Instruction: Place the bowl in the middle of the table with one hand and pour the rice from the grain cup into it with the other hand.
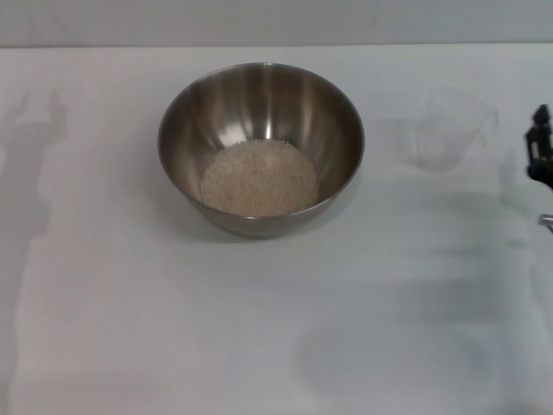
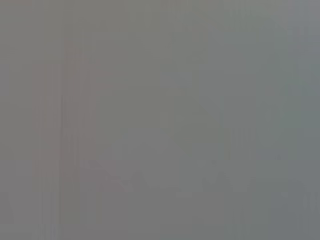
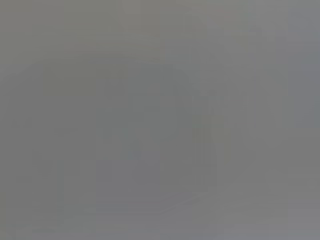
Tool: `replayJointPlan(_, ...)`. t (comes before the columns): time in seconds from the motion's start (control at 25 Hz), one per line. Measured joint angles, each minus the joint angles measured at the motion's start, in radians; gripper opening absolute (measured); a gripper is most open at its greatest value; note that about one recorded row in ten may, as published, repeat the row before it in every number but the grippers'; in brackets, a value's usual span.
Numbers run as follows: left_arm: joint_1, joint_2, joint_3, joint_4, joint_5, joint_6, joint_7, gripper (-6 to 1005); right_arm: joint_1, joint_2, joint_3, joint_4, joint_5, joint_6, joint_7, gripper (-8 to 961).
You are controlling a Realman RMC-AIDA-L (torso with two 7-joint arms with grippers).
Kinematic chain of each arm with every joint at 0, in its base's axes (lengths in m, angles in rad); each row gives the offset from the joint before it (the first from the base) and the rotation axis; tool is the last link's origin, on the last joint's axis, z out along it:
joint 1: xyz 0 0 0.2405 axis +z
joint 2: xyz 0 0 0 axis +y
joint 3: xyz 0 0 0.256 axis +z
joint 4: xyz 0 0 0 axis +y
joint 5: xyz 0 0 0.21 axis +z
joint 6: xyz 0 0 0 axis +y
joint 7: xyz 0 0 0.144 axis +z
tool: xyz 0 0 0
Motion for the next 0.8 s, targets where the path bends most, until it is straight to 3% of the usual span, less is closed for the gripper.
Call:
replayJointPlan(0.4,0.024,0.002,-0.004,0.010,0.002,-0.042,0.008,377,-0.113,-0.002,0.027,-0.010,0.002,-0.242,-0.046,640)
replayJointPlan(0.8,0.070,0.000,-0.010,0.019,-0.001,-0.012,0.006,377,-0.150,-0.002,0.047,-0.034,-0.010,-0.271,0.009,715)
